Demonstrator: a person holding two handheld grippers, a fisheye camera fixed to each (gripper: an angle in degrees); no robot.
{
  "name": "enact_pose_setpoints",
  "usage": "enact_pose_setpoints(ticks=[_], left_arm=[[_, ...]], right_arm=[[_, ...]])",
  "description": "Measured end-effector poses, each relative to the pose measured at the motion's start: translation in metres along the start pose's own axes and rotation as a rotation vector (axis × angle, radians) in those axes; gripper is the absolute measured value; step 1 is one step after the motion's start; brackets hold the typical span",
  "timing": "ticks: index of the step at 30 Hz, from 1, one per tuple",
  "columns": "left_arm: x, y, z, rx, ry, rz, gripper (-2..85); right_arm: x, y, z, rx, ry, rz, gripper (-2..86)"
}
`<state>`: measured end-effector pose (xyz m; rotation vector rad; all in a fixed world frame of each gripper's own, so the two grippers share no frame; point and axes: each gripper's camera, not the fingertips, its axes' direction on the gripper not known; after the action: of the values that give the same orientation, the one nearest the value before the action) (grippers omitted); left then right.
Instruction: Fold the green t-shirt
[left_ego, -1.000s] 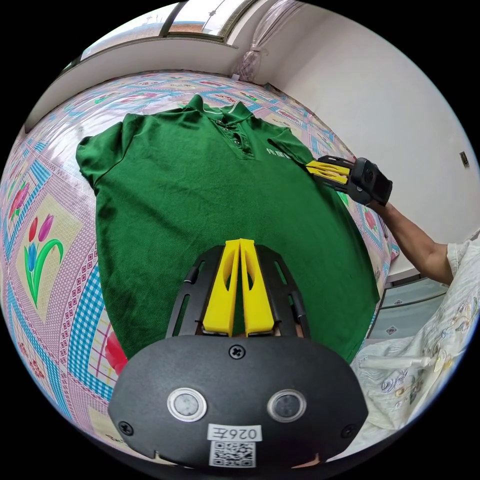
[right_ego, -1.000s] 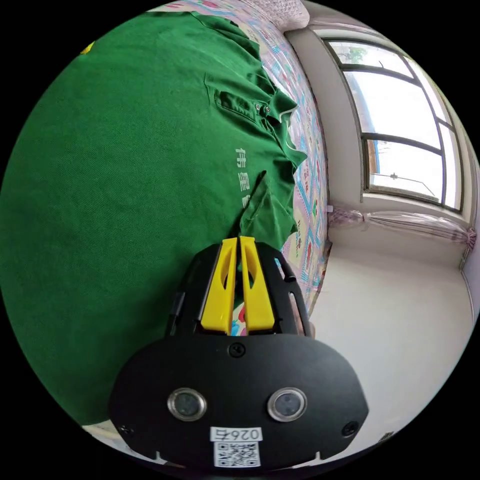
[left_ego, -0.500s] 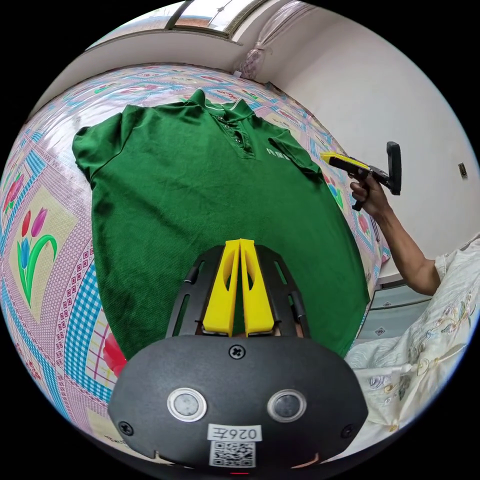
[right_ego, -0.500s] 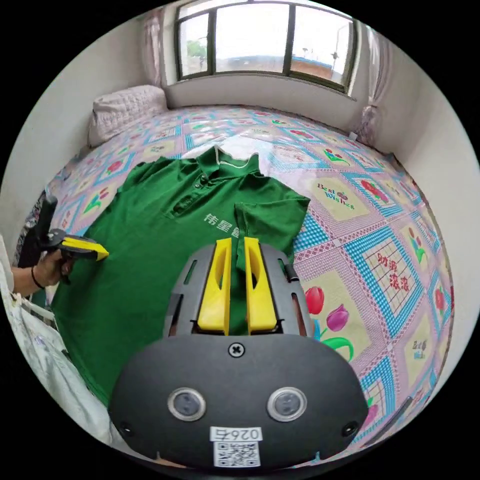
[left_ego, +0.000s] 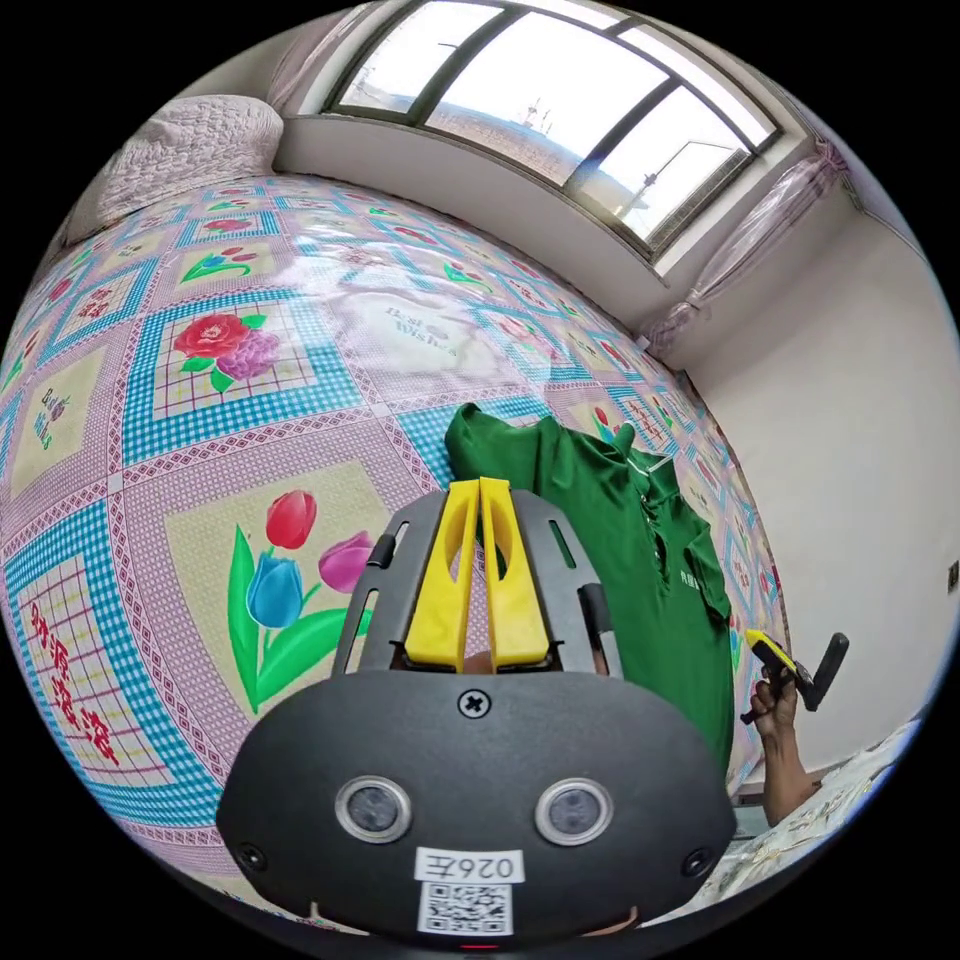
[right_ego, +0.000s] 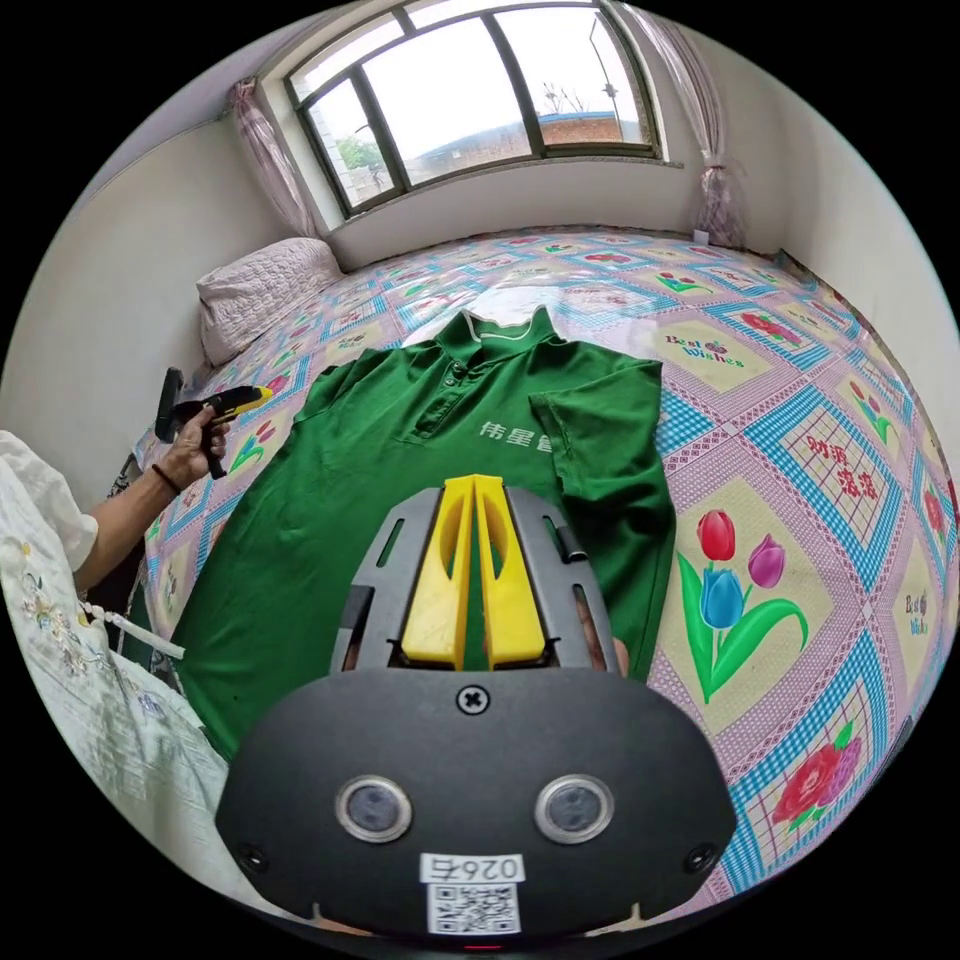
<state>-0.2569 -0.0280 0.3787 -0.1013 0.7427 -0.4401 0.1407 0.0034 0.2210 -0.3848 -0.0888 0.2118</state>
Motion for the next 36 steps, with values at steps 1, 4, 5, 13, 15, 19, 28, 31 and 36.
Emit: enact_pose_setpoints(ticks=[1,4,5,13,15,19,28,31,36], left_arm=[[0.002,-0.008,0.010,-0.028,0.005,0.004,3.5],[0.012,-0.018,0.036,-0.073,0.062,-0.003,6.3],[0.014,-0.019,0.041,-0.084,0.079,-0.015,7.0],[0.062,-0.009,0.061,-0.115,0.040,-0.101,-0.6],[0.113,-0.001,0.048,-0.080,-0.159,0.083,-0.8],[0.273,0.067,0.078,-0.140,-0.494,0.851,-0.8],[0.370,0.197,0.151,0.002,-0.917,1.497,-0.5],[0.368,0.183,0.149,-0.066,-0.826,1.434,-0.5],[0.367,0.169,0.156,-0.120,-0.746,1.407,-0.5]], right_arm=[[-0.003,0.006,-0.002,-0.008,0.006,-0.004,-1.2],[-0.005,0.017,-0.006,-0.027,0.018,0.000,-1.2],[-0.005,0.019,-0.007,-0.029,0.020,0.005,-1.2],[0.021,0.030,-0.036,0.042,-0.076,0.145,-1.2],[0.025,0.030,-0.038,0.040,-0.089,0.146,-1.1],[0.034,0.026,-0.032,0.018,-0.121,0.158,-1.0],[0.035,-0.018,-0.014,0.033,-0.218,0.101,-0.9],[0.032,-0.060,0.005,0.058,-0.262,0.041,-0.9],[0.004,-0.166,0.082,0.025,-0.373,-0.067,-0.9]])
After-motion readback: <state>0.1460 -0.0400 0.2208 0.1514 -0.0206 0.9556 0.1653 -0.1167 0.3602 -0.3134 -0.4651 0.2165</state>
